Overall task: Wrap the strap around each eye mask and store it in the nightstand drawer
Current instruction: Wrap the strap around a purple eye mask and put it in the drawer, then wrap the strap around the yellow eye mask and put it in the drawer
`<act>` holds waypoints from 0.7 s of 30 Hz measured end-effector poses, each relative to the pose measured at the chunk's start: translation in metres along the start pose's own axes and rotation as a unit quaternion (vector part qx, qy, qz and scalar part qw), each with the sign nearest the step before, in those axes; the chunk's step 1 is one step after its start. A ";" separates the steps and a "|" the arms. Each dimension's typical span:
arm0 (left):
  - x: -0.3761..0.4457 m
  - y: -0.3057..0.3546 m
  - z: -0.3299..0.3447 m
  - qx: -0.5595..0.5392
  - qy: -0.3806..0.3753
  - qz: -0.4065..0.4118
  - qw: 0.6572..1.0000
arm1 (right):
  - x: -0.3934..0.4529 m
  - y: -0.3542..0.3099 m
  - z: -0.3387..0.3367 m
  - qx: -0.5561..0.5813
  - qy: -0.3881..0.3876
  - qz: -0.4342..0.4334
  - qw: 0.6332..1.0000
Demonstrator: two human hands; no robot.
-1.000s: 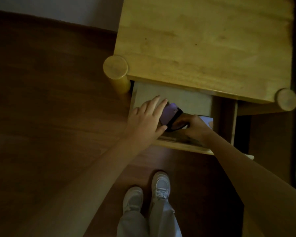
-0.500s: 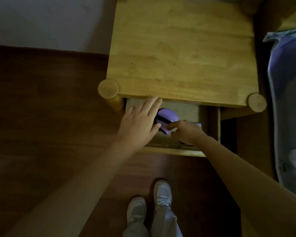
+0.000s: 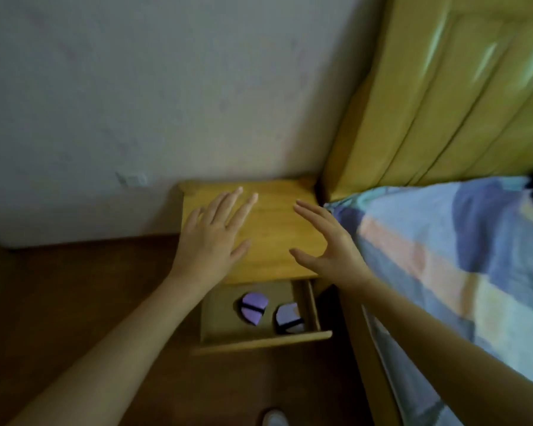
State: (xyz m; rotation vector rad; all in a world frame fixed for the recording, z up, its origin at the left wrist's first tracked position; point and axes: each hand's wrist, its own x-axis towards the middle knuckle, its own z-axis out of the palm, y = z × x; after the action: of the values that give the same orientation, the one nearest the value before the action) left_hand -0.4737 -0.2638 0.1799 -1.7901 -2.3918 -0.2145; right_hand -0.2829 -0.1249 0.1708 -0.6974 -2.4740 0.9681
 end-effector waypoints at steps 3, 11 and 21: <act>0.016 0.020 -0.097 -0.009 0.041 0.022 0.999 | -0.014 -0.060 -0.082 -0.019 0.055 -0.016 0.998; 0.028 0.096 -0.277 -0.052 0.150 0.157 0.975 | -0.097 -0.200 -0.221 -0.170 0.182 -0.025 0.968; -0.043 0.201 -0.344 -0.083 0.122 0.400 0.904 | -0.308 -0.316 -0.259 -0.324 0.335 0.104 0.879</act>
State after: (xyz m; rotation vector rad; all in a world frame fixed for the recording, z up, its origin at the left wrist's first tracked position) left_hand -0.2579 -0.3172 0.5136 -2.4681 -1.3473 -0.5028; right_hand 0.0016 -0.3711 0.5181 -1.2672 -2.0610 -0.1179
